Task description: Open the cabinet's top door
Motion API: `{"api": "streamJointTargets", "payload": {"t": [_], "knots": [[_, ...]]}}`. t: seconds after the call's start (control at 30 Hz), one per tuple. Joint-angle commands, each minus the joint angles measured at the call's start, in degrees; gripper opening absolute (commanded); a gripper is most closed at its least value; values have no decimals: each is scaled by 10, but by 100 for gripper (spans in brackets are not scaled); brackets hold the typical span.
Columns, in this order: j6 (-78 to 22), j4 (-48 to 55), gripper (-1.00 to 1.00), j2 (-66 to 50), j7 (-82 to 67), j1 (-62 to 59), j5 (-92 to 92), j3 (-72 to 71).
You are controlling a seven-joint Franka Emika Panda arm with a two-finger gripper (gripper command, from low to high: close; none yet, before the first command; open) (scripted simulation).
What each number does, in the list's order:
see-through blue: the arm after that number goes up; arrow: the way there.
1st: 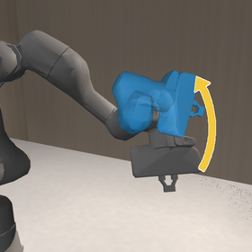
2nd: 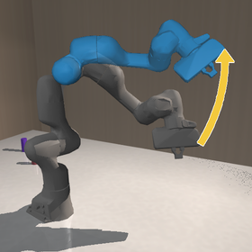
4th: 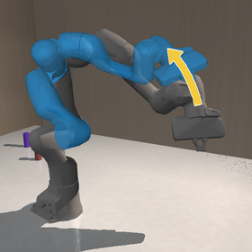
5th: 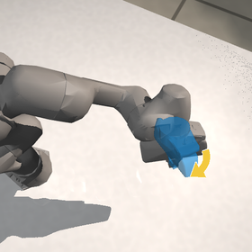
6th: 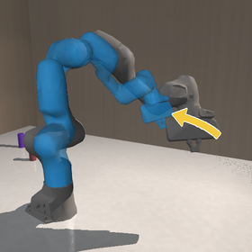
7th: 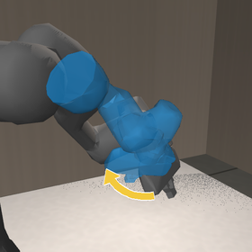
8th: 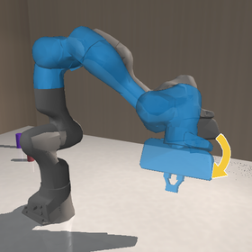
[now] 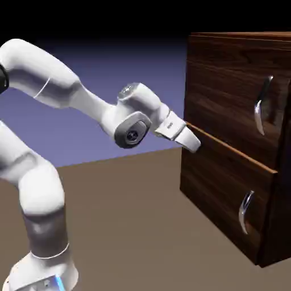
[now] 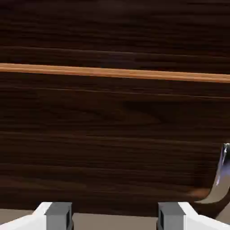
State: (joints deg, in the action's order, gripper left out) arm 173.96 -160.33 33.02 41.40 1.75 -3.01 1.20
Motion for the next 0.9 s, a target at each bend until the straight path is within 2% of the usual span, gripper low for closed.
{"api": "streamJointTargets", "payload": {"t": [0.0,0.87], "knots": [[0,6,0,3,-9,9,-25,10],[-10,151,0,80,-236,238,-673,268]]}}
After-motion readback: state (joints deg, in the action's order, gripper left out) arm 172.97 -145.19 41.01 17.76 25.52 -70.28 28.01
